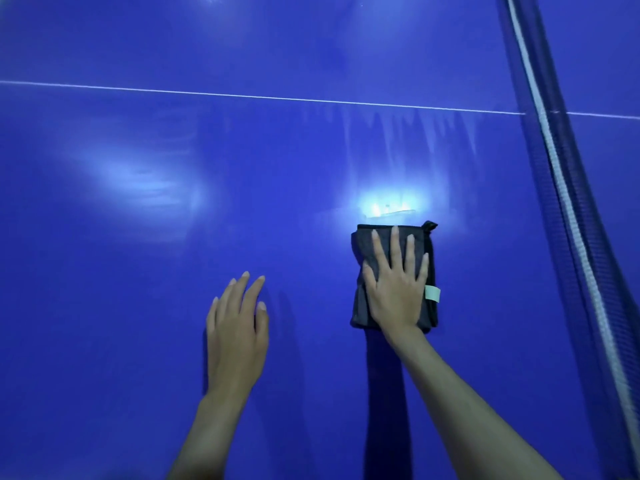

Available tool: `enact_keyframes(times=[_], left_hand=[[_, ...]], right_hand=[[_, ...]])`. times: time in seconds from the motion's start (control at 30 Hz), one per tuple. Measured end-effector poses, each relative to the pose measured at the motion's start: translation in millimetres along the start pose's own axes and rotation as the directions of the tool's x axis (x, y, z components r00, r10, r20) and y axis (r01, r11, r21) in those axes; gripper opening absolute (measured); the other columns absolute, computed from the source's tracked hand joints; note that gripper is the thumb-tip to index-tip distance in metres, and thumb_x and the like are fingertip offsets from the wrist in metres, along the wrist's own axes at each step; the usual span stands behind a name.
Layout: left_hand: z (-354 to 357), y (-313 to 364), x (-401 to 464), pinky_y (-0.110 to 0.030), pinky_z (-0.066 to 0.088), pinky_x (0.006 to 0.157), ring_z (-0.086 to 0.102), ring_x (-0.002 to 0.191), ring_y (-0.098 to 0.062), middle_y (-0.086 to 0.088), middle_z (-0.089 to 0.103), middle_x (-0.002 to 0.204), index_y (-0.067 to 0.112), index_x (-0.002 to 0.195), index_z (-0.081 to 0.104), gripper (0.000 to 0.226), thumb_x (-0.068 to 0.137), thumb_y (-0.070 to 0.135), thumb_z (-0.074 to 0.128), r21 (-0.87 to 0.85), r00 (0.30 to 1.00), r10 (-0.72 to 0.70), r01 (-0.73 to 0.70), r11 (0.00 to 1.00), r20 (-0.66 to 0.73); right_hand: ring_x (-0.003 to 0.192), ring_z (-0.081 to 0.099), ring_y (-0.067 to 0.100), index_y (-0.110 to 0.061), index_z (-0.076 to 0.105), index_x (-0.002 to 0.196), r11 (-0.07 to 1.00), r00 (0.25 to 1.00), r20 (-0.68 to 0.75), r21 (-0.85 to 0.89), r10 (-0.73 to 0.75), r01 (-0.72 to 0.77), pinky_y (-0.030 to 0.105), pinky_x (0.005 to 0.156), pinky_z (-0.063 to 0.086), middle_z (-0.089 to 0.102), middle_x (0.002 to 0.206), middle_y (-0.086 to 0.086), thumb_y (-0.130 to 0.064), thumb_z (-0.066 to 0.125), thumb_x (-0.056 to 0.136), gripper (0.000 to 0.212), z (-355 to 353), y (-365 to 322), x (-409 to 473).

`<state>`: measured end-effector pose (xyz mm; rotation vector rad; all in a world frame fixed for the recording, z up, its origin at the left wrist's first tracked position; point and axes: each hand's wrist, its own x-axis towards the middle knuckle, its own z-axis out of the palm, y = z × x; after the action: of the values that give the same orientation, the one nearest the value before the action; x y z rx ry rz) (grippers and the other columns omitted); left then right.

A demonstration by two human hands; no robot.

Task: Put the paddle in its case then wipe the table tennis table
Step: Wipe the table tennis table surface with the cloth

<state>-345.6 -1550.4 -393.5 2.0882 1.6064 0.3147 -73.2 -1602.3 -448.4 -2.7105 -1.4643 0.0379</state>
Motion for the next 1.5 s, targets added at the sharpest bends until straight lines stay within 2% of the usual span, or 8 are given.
enact_keyframes(times=[0.27, 0.4, 0.57, 0.7, 0.97, 1.13, 1.33, 1.5], left_hand=[[-65.2, -86.1, 20.0, -0.049, 0.026, 0.124, 0.028, 0.153, -0.017, 0.005, 0.038, 0.162, 0.027, 0.151, 0.047, 0.047, 0.106, 0.031, 0.036, -0.009, 0.997, -0.053, 0.053, 0.999, -0.055], [-88.5, -119.7, 22.4, -0.051, 0.026, 0.124, 0.028, 0.154, -0.017, 0.006, 0.037, 0.163, 0.027, 0.154, 0.042, 0.050, 0.105, 0.016, 0.049, -0.008, 0.993, -0.092, 0.091, 0.996, -0.080], [-102.4, -140.9, 27.8, -0.051, 0.029, 0.123, 0.031, 0.152, -0.019, 0.004, 0.039, 0.162, 0.024, 0.153, 0.044, 0.054, 0.102, 0.013, 0.054, 0.001, 0.991, -0.094, 0.095, 0.995, -0.099], [-100.4, -140.4, 33.3, -0.051, 0.030, 0.122, 0.032, 0.152, -0.018, 0.004, 0.040, 0.162, 0.024, 0.153, 0.045, 0.052, 0.103, 0.014, 0.054, 0.004, 0.993, -0.062, 0.063, 0.998, -0.096], [-64.2, -99.1, 40.4, -0.053, 0.035, 0.118, 0.037, 0.149, -0.016, 0.006, 0.043, 0.159, 0.022, 0.150, 0.048, 0.048, 0.103, 0.021, 0.041, -0.050, 0.999, 0.040, -0.041, 0.998, -0.028], [-22.8, -28.4, 47.9, -0.052, 0.034, 0.119, 0.037, 0.149, -0.015, 0.006, 0.043, 0.160, 0.023, 0.151, 0.047, 0.049, 0.102, 0.020, 0.043, -0.103, 0.995, 0.101, -0.101, 0.990, -0.007], [36.6, 64.9, 52.6, -0.051, 0.034, 0.119, 0.039, 0.147, -0.016, 0.005, 0.044, 0.158, 0.021, 0.149, 0.050, 0.047, 0.102, 0.019, 0.043, -0.106, 0.980, 0.197, -0.194, 0.975, 0.027], [86.6, 141.7, 54.3, -0.049, 0.031, 0.121, 0.037, 0.149, -0.015, 0.006, 0.043, 0.159, 0.022, 0.150, 0.048, 0.047, 0.104, 0.021, 0.042, -0.117, 0.975, 0.215, -0.207, 0.971, 0.055]], right_hand=[[0.162, 0.005, 0.031, -0.035, 0.013, 0.167, 0.985, 0.986, 0.024, 0.057, -0.163, 0.161, 0.060, 0.127, 0.011, 0.004, 0.176, 0.004, -0.052, 0.029, 0.106, 0.065, 10.7, -199.1, -26.9], [0.162, 0.004, 0.031, -0.034, 0.013, 0.167, 0.975, 0.978, 0.030, 0.086, -0.208, 0.205, 0.060, 0.127, 0.009, 0.002, 0.176, 0.004, -0.052, 0.031, 0.107, 0.065, 16.5, -277.1, -34.9], [0.161, 0.012, 0.032, -0.035, 0.020, 0.166, 0.974, 0.981, -0.014, 0.115, -0.194, 0.195, 0.061, 0.126, 0.014, 0.012, 0.175, 0.004, -0.051, 0.033, 0.108, 0.061, 21.4, -322.9, 8.8], [0.161, 0.014, 0.027, -0.036, 0.021, 0.165, 0.964, 0.968, -0.025, 0.081, -0.251, 0.252, 0.057, 0.127, 0.014, 0.015, 0.174, 0.001, -0.051, 0.033, 0.107, 0.061, 24.1, -322.9, 45.6], [0.160, 0.016, 0.023, -0.035, 0.023, 0.165, 0.980, 0.984, -0.021, 0.082, -0.180, 0.181, 0.050, 0.129, 0.016, 0.017, 0.174, 0.000, -0.043, 0.039, 0.108, 0.060, 12.7, -216.0, 69.7], [0.160, 0.016, 0.023, -0.034, 0.026, 0.164, 0.991, 0.993, -0.021, 0.065, -0.117, 0.118, 0.049, 0.129, 0.017, 0.018, 0.174, -0.001, -0.040, 0.041, 0.108, 0.059, 1.7, -100.8, 77.9], [0.160, 0.017, 0.022, -0.035, 0.025, 0.165, 0.998, 1.000, -0.009, 0.064, -0.023, 0.023, 0.049, 0.129, 0.017, 0.017, 0.174, -0.001, -0.042, 0.028, 0.106, 0.059, -13.6, 37.0, 84.8], [0.161, 0.015, 0.021, -0.035, 0.022, 0.165, 0.998, 1.000, 0.002, 0.051, 0.029, -0.029, 0.049, 0.130, 0.016, 0.016, 0.174, -0.001, -0.042, 0.027, 0.106, 0.060, -23.6, 145.0, 90.6]])
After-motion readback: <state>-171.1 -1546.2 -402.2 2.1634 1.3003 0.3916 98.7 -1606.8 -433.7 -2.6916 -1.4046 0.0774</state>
